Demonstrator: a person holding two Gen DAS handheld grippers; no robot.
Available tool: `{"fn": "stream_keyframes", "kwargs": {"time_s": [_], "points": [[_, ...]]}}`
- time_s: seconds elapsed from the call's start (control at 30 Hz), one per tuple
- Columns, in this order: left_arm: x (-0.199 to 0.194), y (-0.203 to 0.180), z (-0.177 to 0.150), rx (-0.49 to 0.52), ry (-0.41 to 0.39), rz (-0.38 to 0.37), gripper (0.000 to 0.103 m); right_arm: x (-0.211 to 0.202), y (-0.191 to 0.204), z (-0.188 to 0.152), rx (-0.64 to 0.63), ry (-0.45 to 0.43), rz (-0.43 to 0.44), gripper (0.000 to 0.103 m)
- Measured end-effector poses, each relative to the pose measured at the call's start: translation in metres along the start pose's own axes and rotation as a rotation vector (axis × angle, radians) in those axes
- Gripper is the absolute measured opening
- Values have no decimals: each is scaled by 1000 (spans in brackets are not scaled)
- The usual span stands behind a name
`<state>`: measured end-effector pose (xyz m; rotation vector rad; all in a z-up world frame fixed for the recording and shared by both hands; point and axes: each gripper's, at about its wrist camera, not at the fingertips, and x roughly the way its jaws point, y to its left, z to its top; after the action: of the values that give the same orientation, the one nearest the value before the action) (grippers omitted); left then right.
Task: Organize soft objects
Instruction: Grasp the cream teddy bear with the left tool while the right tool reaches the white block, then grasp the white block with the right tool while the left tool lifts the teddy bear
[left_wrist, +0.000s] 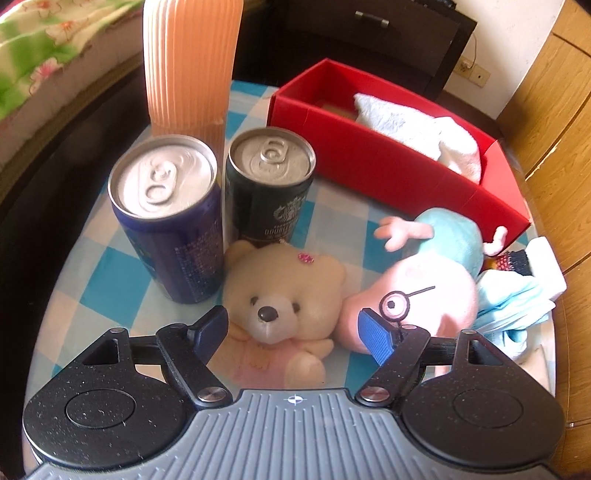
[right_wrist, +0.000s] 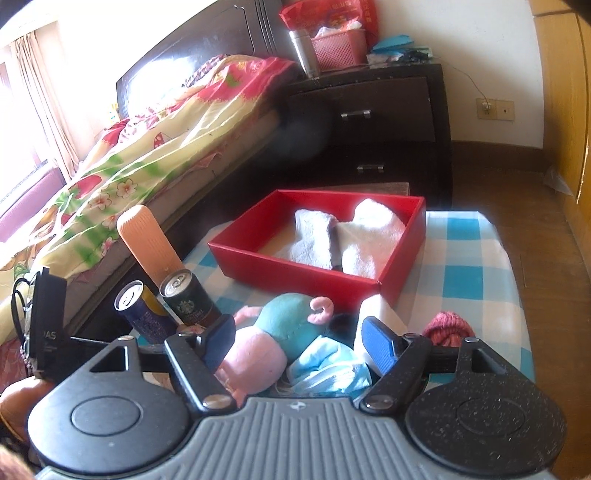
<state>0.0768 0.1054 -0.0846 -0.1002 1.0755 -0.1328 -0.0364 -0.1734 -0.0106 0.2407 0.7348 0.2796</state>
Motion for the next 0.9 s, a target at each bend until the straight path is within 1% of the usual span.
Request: {"fn": "stream_keyframes", "kwargs": {"time_s": [0.13,0.27,0.37,0.5,0.6,0.63,0.73,0.8,0.9], "points": [[10,-3,-1,13,20,20,77,1,-6,-5,1,22,-12,54],[17,-4,0,8,32,37,80,2,-13,-10,1,46,-24,54],[19,-1,0,-5,48,38,83,2,-17,-12,-8,65,-31,54],[19,9,-7,-29,90,21,82,-1,-26,-18,-15,80,-41,55],[25,11,-12,-16,109,54,78,-3,-36,-25,-14,98,-65,58],[28,11,-13,-18,116,69,72,-3,-40,-28,-13,110,-75,58],[29,7,-13,9,109,97,63,0,-50,-37,-15,147,-110,58],[28,6,-14,11,115,81,61,3,-57,-44,-22,171,-142,58],[25,4,-17,27,115,77,58,9,-67,-56,-42,211,-190,58]]}}
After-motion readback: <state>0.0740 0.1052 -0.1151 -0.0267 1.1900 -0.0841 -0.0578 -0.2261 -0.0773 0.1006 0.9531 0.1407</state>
